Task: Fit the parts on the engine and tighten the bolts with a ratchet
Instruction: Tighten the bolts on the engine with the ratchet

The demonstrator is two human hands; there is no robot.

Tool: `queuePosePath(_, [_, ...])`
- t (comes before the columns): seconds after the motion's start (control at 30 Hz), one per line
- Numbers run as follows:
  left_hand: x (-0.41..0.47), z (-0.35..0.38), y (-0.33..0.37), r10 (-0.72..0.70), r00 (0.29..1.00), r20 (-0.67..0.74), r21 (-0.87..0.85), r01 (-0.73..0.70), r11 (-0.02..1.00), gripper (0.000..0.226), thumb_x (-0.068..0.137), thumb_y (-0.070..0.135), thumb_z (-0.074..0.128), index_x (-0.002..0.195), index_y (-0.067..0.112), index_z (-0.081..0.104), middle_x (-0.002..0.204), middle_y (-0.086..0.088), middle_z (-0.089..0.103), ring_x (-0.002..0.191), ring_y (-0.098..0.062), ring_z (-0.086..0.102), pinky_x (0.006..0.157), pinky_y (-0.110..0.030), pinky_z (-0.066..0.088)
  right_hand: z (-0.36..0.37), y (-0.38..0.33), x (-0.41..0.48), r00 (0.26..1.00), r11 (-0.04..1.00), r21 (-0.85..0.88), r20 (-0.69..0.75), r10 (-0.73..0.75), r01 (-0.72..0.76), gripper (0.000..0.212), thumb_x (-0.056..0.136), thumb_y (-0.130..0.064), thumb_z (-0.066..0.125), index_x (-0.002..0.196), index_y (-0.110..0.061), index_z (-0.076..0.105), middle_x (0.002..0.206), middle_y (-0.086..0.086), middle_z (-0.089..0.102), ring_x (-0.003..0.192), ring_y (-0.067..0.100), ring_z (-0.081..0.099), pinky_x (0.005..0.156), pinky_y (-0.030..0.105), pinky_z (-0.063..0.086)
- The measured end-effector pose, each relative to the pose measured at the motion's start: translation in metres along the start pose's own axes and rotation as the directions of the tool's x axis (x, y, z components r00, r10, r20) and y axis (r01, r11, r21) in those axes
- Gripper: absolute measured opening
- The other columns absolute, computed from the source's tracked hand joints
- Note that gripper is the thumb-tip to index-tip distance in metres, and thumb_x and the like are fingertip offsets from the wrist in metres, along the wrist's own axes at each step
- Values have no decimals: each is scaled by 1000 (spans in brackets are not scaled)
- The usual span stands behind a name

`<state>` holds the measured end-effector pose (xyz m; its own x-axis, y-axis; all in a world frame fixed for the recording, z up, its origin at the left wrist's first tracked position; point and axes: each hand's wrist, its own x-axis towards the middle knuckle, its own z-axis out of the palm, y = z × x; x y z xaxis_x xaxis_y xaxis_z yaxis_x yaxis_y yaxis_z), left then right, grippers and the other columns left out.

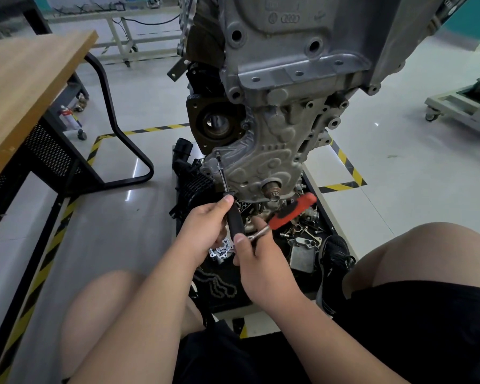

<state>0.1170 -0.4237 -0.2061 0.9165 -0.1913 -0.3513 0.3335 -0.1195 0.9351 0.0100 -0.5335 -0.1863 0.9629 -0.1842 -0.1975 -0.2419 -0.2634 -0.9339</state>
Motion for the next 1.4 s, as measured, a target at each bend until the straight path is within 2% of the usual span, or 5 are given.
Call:
queuePosePath(0.17, [0, 2, -1, -17, 999, 45, -9, 17, 1000, 42, 94, 46, 54, 78, 12, 72, 47, 3, 39, 35, -9, 32, 36, -15, 23, 0, -4, 1, 927, 711, 595, 248, 281, -375, 36, 105, -33, 37, 91, -13, 64, 66, 2, 62, 42, 16, 46, 47, 27, 41])
queuePosePath(0.47, [0, 2, -2, -13, 999, 44, 6, 13, 1000, 44, 93, 45, 56, 92, 4, 72, 43, 4, 37, 35, -9, 32, 36, -15, 24, 7, -2, 2, 805, 167, 792, 551, 218, -587, 39, 92, -41, 45, 86, -9, 68, 63, -3, 54, 41, 10, 37, 45, 22, 39])
queuePosePath(0.9, [0, 3, -1, 11, 997, 76, 20, -12, 1000, 39, 92, 51, 54, 78, 22, 77, 44, 5, 43, 35, -8, 36, 35, -17, 27, 6, -5, 0, 776, 3, 789, 603, 183, -614, 44, 98, -43, 40, 80, -10, 64, 59, -5, 55, 38, 9, 41, 44, 21, 41])
queuePosePath(1.13, [-1, 3, -2, 15, 999, 36, 20, -16, 1000, 50, 77, 59, 60, 82, 10, 69, 49, 0, 42, 36, -10, 34, 35, -17, 26, 11, -4, -1, 891, 435, 781, 349, 291, -448, 45, 105, -38, 34, 86, -10, 63, 60, 1, 57, 41, 13, 40, 47, 26, 38])
queuePosePath(1.4, [0, 3, -1, 6, 999, 37, 39, -7, 999, 52, 77, 60, 62, 83, 8, 67, 50, 0, 42, 38, -10, 36, 36, -19, 29, 12, 7, -6, 995, 975, 222, -87, 45, -25, 46, 99, -36, 48, 141, -43, 31, 70, -11, 67, 60, 0, 61, 59, 16, 45])
